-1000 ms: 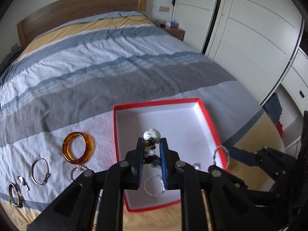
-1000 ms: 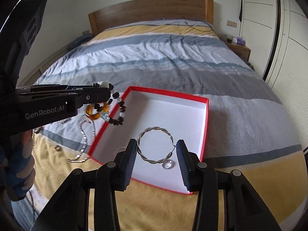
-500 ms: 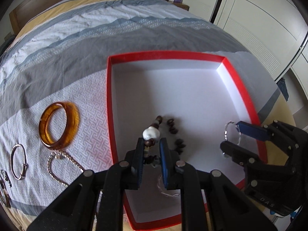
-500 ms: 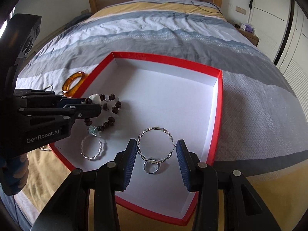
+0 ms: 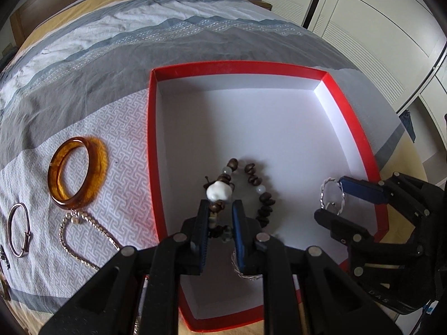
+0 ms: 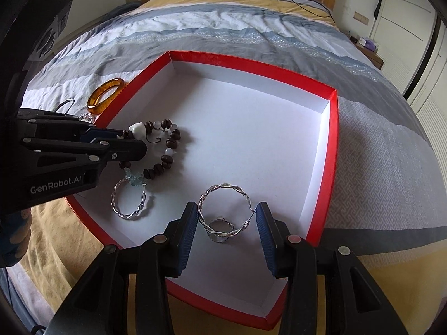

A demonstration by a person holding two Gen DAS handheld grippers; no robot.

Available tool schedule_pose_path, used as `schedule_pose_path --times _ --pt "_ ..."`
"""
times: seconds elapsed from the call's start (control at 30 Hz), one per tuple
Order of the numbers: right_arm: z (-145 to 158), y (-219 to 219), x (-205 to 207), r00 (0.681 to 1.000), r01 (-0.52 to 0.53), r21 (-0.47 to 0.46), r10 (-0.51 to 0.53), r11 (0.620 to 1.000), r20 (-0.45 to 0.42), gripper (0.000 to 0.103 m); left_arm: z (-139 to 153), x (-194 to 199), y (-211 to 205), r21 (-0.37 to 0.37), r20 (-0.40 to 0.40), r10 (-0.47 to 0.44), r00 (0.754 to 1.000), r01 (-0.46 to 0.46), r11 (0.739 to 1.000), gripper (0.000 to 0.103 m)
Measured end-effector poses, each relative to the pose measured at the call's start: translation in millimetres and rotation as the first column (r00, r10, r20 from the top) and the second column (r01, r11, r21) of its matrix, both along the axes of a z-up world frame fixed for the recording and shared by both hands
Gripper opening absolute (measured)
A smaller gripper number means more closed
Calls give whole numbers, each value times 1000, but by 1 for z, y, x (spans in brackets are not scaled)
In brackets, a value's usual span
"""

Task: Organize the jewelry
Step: 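Open both tools to release the bracelet and bangle in the box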

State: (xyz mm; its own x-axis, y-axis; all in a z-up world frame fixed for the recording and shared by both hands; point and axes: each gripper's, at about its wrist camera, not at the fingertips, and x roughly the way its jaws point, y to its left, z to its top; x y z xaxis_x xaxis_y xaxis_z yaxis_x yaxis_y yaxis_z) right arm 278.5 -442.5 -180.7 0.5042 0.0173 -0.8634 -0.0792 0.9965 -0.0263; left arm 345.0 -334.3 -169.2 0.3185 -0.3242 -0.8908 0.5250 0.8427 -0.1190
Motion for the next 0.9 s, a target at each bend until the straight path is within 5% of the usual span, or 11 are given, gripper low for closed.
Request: schedule_pose_path --times 0.23,0.37,0.7,0.9 --pt "4 3 -6 1000 5 -6 -5 1000 -13 49 2 -4 2 -1 -43 6 999 -6 1000 18" --pt "10 0 -13 1000 20 -10 -20 1000 -11 50 9 -7 6 -19 -54 18 998 -19 1000 28" --pt "46 -8 -47 996 86 8 -87 996 36 50 64 -45 30 -123 7 17 1000 -16 992 29" --pt "74 8 -74 988 126 50 -130 991 84 51 93 -88 55 -108 63 0 998 7 994 29"
